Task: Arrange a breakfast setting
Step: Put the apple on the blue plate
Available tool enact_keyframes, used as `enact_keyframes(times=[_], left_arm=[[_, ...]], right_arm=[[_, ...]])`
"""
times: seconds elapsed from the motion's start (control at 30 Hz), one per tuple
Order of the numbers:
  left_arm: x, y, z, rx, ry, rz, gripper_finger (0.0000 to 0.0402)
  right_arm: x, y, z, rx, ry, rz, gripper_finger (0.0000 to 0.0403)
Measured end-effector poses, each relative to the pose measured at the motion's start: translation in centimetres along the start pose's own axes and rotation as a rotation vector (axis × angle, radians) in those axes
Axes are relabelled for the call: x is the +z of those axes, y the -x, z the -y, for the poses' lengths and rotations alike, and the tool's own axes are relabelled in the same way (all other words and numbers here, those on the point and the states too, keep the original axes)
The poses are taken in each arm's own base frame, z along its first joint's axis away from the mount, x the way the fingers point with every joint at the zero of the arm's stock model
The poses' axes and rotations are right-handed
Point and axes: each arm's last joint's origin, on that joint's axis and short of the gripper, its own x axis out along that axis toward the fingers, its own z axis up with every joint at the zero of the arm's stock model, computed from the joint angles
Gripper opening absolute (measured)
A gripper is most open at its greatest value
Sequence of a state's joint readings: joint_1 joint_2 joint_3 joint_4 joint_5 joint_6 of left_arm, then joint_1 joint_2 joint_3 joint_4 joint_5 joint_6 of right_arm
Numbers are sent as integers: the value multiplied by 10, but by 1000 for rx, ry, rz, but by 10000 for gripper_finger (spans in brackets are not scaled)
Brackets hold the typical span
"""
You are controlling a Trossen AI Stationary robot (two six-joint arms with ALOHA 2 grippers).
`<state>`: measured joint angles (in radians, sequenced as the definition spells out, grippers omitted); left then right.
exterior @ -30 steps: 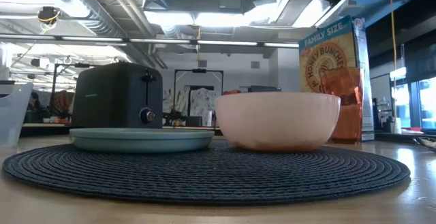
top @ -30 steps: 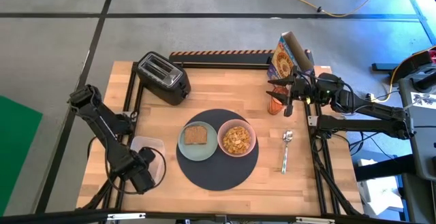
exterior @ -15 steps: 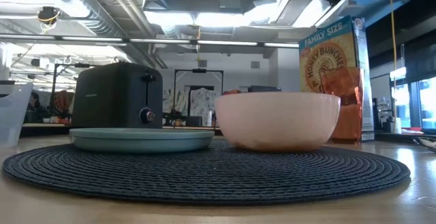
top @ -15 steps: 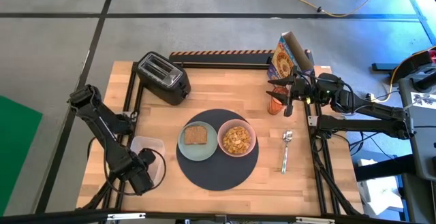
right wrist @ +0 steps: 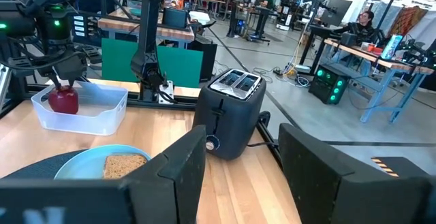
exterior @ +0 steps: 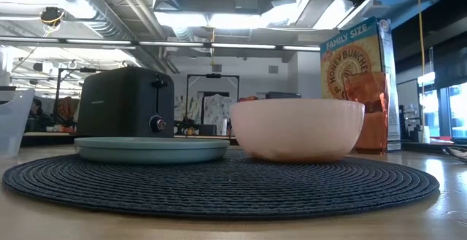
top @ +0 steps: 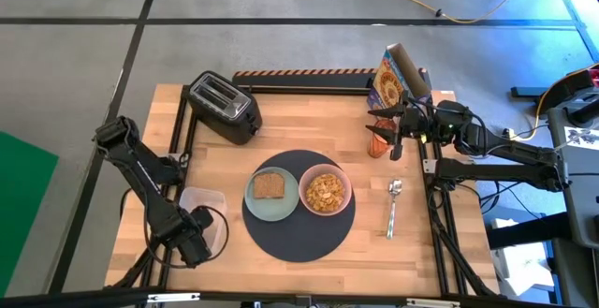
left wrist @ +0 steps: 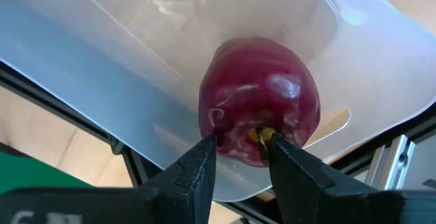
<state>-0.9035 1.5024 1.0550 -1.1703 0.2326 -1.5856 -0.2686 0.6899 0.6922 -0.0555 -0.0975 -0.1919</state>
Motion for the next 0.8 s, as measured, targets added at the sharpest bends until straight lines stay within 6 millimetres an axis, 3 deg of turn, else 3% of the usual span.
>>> enact_keyframes(times=[0.17, 0.47, 0.8], left_arm=[[0, 0, 0, -1, -2, 5, 111], [0, 0, 1, -13, -49, 3, 12], [-3, 19, -13, -71, -1, 9, 5]], right_arm=[[0, 0, 0, 0, 0, 0, 174], [0, 0, 0, 0, 0, 0, 174], [0, 0, 0, 0, 0, 0, 174]])
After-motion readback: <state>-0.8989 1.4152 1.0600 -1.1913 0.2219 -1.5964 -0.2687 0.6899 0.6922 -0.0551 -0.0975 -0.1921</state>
